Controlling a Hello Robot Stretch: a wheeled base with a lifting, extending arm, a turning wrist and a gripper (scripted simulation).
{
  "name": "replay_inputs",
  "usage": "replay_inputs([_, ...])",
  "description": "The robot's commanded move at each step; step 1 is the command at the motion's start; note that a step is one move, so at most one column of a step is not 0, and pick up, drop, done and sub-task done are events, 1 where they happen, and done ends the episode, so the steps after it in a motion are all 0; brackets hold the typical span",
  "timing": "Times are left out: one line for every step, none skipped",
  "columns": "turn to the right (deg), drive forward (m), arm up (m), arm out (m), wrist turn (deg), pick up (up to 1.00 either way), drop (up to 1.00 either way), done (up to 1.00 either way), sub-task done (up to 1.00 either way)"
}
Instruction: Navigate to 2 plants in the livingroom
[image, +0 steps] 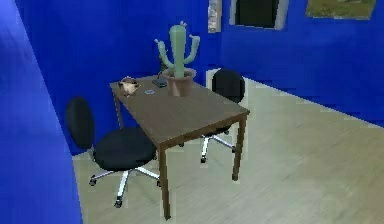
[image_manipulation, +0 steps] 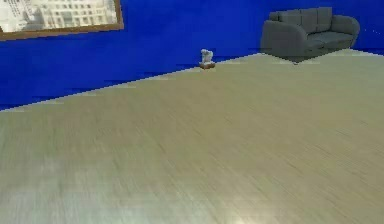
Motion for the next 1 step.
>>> replay_inputs([0.0,0.70,0.00,0.00,0.0,0.00,0.00,0.00,0.00])
